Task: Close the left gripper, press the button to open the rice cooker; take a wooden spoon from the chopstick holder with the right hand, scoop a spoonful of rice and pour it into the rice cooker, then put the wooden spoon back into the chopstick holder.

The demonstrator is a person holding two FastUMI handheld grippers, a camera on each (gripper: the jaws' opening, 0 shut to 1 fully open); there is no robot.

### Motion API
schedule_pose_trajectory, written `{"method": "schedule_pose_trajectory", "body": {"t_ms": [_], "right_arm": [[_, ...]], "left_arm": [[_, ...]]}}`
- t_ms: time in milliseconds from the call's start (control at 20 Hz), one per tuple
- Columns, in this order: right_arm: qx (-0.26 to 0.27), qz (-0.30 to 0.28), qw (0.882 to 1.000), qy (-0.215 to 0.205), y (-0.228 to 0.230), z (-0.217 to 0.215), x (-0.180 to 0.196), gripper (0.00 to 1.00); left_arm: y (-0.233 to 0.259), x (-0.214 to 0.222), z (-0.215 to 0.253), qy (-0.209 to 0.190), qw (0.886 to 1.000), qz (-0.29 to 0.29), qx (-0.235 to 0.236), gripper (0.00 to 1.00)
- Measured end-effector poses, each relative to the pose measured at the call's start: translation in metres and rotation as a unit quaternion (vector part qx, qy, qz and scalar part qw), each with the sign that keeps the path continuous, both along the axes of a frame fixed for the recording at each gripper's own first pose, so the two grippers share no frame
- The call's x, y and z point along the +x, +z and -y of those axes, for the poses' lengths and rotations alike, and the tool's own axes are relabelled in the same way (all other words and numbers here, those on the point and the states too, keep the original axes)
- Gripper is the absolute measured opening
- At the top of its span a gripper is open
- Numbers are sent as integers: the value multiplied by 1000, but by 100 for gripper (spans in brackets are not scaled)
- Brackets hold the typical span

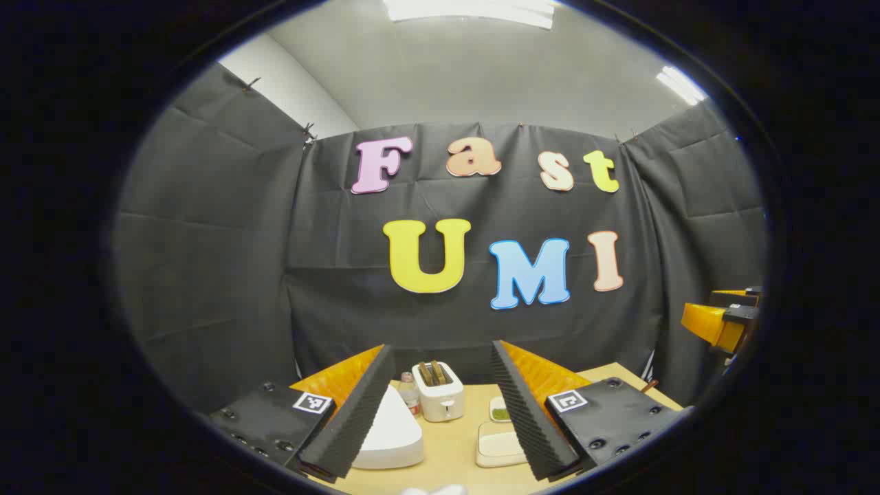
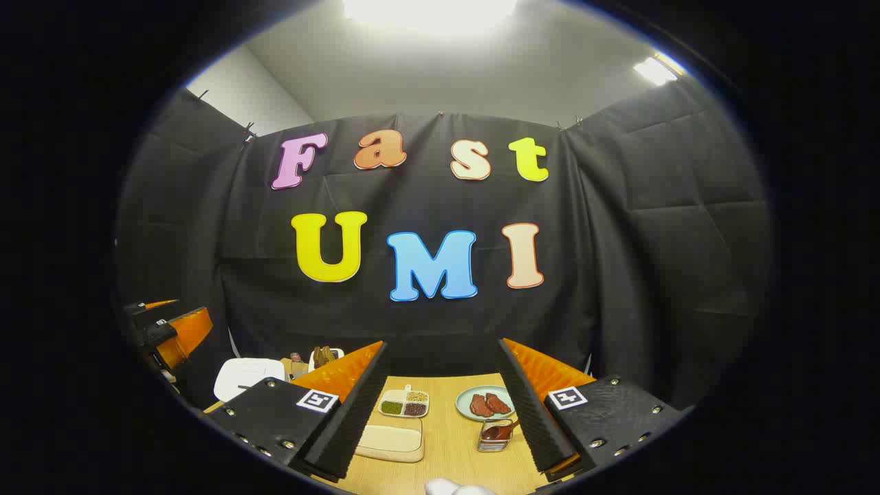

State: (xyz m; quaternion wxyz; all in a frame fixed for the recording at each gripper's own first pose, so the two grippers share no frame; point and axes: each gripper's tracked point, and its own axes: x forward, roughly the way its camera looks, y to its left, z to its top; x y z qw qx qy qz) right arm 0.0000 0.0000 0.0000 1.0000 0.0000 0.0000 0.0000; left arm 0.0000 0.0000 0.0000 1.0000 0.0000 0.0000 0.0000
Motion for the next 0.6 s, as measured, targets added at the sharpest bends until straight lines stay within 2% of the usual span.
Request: {"method": "schedule_pose_trajectory", "body": {"t_ms": [600], "right_arm": [[6,-3,1000,-2,-1,0,-1,95]], "left_arm": [[4,2,-3,2,1000,2,-2,98]]}}
